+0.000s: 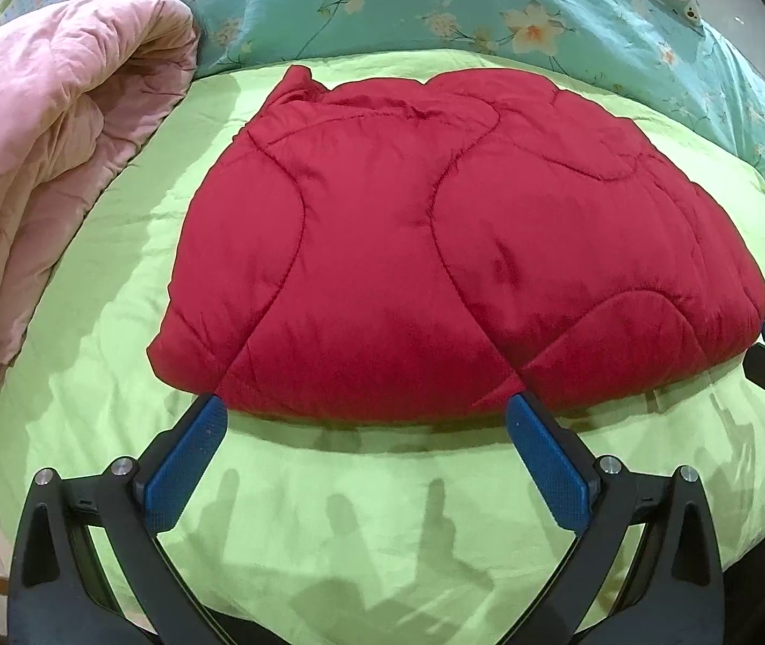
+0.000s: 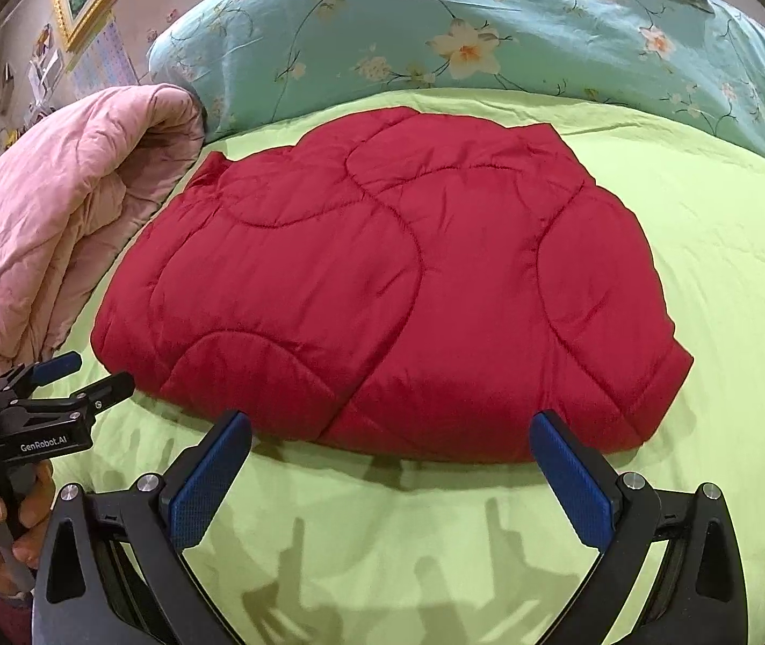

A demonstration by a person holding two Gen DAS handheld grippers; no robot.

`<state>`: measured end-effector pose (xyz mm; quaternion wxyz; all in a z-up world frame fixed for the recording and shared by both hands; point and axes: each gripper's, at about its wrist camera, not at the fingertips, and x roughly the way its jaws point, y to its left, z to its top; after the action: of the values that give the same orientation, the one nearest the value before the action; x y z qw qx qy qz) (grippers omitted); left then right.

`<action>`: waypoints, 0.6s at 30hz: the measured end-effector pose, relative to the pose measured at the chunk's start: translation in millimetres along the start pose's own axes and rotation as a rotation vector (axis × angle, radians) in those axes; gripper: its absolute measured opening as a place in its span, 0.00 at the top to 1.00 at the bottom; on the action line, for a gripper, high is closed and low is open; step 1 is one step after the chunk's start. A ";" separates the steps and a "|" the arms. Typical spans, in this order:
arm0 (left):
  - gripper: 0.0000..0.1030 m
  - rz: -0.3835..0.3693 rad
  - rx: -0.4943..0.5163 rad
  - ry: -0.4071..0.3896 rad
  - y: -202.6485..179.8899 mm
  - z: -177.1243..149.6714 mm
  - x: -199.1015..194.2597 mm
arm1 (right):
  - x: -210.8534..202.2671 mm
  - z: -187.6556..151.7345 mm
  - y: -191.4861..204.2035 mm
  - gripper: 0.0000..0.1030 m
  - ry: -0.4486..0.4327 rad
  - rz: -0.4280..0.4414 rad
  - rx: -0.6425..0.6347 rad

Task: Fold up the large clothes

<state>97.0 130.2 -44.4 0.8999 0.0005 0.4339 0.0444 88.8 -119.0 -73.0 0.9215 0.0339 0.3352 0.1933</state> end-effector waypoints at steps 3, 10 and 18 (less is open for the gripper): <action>0.00 -0.009 0.006 -0.005 -1.6 -2.0 -3.1 | 0.0 -1.5 2.6 0.00 0.003 -0.007 -0.009; 0.00 -0.015 0.019 -0.027 -2.0 -8.6 -16.6 | -9.6 -7.0 11.7 0.00 -0.008 -0.011 -0.037; 0.00 -0.011 0.020 -0.035 -2.9 -16.0 -23.7 | -17.2 -21.2 21.0 0.00 -0.014 -0.042 -0.094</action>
<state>70.1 124.8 -36.0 0.9076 0.0080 0.4183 0.0353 56.4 -107.6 -74.9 0.9283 -0.0154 0.3199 0.1892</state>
